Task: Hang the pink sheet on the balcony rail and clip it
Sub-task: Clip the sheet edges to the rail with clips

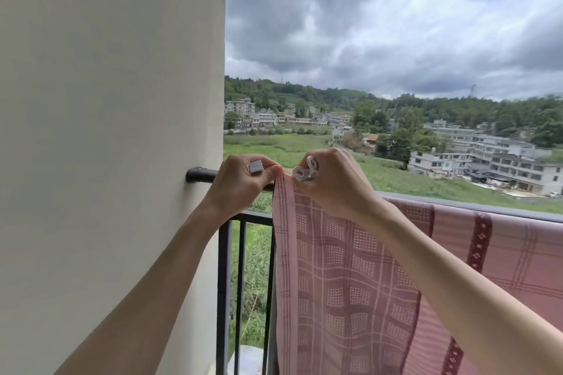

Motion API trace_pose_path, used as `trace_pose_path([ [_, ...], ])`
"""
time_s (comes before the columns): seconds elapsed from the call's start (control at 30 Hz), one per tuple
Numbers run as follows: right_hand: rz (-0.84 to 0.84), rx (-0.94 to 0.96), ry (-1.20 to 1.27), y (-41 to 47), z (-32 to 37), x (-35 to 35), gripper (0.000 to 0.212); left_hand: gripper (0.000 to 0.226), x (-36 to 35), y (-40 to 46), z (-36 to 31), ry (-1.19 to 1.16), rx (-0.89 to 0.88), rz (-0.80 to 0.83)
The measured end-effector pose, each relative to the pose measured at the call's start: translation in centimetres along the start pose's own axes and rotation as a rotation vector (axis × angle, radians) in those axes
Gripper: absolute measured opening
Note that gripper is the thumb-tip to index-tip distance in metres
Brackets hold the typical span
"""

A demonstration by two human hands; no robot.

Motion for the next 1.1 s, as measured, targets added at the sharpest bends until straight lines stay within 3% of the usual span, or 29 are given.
trace_pose_path([
  [0.17, -0.027, -0.049, 0.019, 0.0, 0.6, -1.2, 0.017, 0.011, 0.3, -0.5, 1.6, -0.097, 0.004, 0.01],
  [0.3, -0.021, -0.083, -0.041, -1.0, 0.0, -2.5, 0.009, 0.023, -1.3, -1.6, 3.8, -0.309, 0.023, 0.056],
  [0.47, -0.07, -0.025, -0.099, -2.4, 0.9, -3.1, 0.019, 0.065, -4.3, -3.7, 5.9, -0.569, 0.101, 0.354],
  [0.53, -0.06, -0.026, -0.117, -2.4, 1.0, -3.4, 0.019, 0.05, -5.4, -5.0, 6.5, -0.574, 0.145, 0.38],
  [0.73, -0.09, -0.082, -0.148, -1.5, 0.9, -3.9, 0.007, 0.003, -5.4, -6.2, 8.3, -0.555, 0.171, 0.171],
  [1.1, -0.143, -0.042, -0.121, -0.7, 2.7, -3.6, 0.012, 0.016, -3.3, -4.9, 8.8, -0.534, 0.152, 0.138],
])
Point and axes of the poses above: each hand's wrist, its own y-axis towards the middle knuckle, its own x-axis out of the back of the hand, z = x × y, the point moved 6 cm from there along y, towards the middle knuckle, and after that the axes turned 7 degrees about z, right-handed, at the moved point
